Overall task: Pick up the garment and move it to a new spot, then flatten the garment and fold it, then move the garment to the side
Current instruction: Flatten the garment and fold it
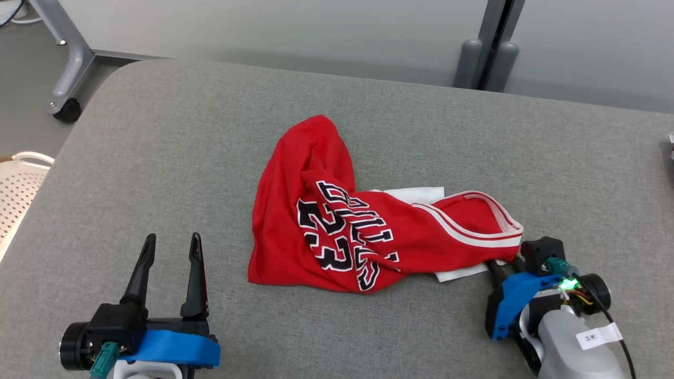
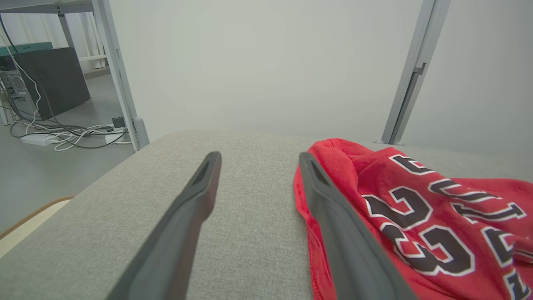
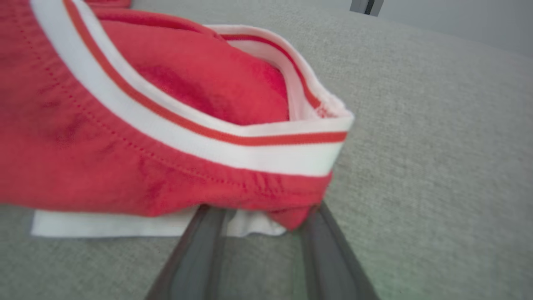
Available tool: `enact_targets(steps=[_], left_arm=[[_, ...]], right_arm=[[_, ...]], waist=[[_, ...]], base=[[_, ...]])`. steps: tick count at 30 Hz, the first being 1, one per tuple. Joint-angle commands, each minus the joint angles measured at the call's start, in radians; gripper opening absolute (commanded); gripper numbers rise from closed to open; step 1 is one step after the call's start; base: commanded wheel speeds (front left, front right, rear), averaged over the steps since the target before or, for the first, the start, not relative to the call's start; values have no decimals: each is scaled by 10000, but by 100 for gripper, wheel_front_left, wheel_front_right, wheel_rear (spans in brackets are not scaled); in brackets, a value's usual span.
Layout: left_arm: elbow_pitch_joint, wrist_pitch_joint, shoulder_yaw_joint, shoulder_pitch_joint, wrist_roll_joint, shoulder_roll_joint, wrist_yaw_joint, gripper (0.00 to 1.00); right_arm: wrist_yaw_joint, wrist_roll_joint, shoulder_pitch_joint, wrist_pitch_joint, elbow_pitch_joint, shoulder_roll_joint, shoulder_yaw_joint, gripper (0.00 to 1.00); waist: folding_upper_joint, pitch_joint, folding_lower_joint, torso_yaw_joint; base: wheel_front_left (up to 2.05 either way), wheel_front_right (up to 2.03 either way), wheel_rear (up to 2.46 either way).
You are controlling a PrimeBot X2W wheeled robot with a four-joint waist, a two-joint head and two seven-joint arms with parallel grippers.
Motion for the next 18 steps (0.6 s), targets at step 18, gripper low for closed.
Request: enact_targets(steps=[18], left_arm=[[123, -47, -65, 601, -335, -21, -43, 100]], right_arm=[[4, 1965, 3447, 419, -4591, -1027, 1942, 0]], waist=[[-1, -987, -1, -1314]], base=[[0, 0, 0]])
